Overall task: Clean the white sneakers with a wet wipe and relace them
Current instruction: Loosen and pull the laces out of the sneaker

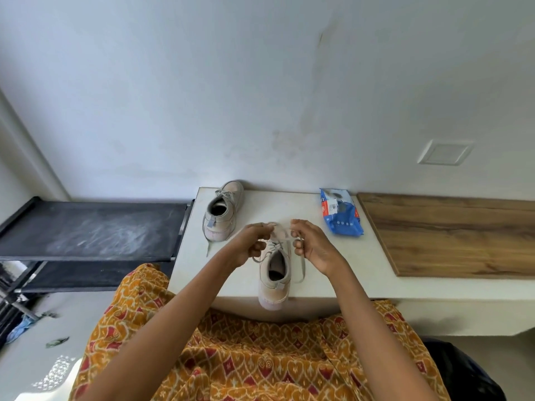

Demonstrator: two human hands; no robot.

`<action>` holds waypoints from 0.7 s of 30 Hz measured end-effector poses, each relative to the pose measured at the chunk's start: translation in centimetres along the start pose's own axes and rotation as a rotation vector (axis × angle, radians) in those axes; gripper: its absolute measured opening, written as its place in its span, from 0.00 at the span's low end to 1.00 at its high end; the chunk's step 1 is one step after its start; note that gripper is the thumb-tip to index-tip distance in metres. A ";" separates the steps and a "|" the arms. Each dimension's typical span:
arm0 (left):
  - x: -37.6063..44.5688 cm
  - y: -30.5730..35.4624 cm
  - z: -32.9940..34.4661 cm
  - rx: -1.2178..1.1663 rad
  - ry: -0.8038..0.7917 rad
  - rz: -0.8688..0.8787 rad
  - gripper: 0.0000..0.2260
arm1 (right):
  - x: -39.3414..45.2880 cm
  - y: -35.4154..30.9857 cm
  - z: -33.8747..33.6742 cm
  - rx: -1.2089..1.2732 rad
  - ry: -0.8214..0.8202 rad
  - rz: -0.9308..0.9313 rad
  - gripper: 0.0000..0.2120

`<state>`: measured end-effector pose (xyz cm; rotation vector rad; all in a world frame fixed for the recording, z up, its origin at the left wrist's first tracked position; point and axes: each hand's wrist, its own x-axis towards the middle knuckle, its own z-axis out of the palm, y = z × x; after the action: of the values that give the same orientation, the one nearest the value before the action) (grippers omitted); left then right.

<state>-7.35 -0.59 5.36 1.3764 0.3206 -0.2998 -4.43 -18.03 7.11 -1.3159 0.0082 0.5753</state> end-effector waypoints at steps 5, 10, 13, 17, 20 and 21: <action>0.2 -1.8 -2.0 -0.433 0.119 -0.194 0.11 | -0.4 1.5 -4.0 0.185 0.173 0.002 0.10; -0.8 -0.7 -0.8 -0.152 0.063 -0.161 0.19 | -0.7 0.4 -4.0 -0.005 0.171 -0.025 0.04; -1.3 1.9 0.8 0.127 0.094 -0.027 0.18 | -0.5 -0.3 -1.3 -0.133 0.099 -0.085 0.06; -1.8 4.3 2.4 0.516 0.113 0.205 0.13 | -0.2 0.1 1.0 -0.816 -0.046 -0.134 0.16; -2.1 5.5 2.6 0.660 0.130 0.341 0.14 | 0.2 1.4 1.2 -1.183 0.011 -0.160 0.14; -2.3 5.8 2.5 0.662 0.114 0.374 0.12 | 0.2 1.7 1.2 -1.180 0.061 -0.169 0.12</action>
<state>-7.06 -2.05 11.87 2.0728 0.0445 -0.0063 -5.35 -16.68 5.80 -2.4441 -0.4486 0.3773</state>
